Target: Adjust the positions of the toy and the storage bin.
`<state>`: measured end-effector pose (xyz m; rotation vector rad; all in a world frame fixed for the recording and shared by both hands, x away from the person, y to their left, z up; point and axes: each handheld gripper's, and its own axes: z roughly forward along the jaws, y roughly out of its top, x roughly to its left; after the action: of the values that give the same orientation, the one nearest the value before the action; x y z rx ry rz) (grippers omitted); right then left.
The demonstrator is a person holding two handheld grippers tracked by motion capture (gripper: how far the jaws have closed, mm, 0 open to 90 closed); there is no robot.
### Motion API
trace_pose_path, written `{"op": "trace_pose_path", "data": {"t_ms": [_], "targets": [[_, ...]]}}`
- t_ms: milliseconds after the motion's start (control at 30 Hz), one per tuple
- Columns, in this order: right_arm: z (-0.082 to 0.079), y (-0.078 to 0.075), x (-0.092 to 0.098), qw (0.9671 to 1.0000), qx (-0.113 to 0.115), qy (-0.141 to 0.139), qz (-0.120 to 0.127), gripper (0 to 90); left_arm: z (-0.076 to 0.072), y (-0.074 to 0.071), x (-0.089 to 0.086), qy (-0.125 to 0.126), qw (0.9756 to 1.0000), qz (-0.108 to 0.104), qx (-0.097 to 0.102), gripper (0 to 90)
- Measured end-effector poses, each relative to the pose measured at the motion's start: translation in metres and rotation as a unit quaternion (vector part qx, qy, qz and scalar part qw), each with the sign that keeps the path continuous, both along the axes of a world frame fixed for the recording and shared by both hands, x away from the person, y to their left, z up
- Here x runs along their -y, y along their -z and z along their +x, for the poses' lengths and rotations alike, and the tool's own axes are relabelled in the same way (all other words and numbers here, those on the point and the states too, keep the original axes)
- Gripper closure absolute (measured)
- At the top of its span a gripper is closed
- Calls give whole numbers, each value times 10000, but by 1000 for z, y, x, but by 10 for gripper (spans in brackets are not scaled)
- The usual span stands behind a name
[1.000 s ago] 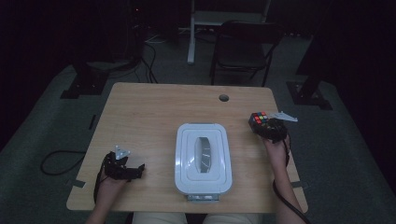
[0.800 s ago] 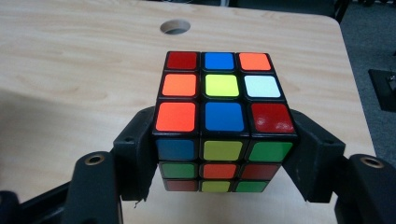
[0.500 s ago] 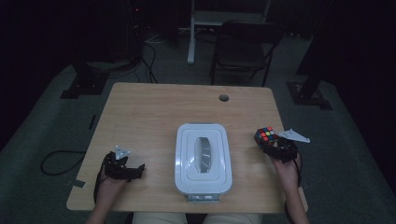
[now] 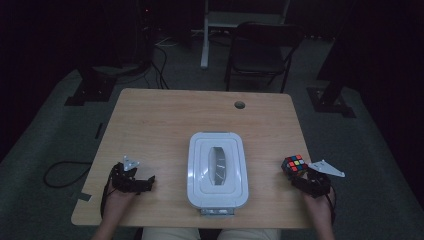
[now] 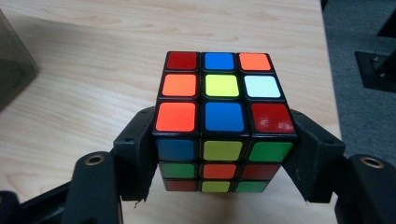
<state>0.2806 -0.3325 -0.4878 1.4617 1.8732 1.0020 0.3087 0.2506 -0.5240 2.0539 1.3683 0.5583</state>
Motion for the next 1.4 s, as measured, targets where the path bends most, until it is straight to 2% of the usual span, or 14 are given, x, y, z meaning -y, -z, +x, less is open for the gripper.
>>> {"op": "trace_pose_path", "data": {"t_ms": [67,267,500,767,833,1067,1267,1400], "targets": [[-6,3,3,10000,-28,9,54,340,0,0,0,-1,10000,0,0,10],[-18,9,5,10000,-58,38,-49,340,0,0,0,-7,10000,0,-1,10],[-24,19,10,9998,-173,52,5,340,0,0,0,-11,10000,-8,-4,10],[-30,25,10,9999,-97,-37,-35,335,0,0,0,-7,10000,-1,0,10],[-30,24,10,9999,-132,-28,-29,304,0,0,0,-7,10000,-1,-1,10],[-32,12,15,9999,-13,-83,121,208,0,0,0,-7,10000,-1,-1,10],[-31,-4,11,9996,193,-135,130,176,0,0,0,-7,10000,-1,-1,10],[-25,-20,4,9986,320,-307,298,149,0,0,0,-8,10000,-2,-1,10]]}}
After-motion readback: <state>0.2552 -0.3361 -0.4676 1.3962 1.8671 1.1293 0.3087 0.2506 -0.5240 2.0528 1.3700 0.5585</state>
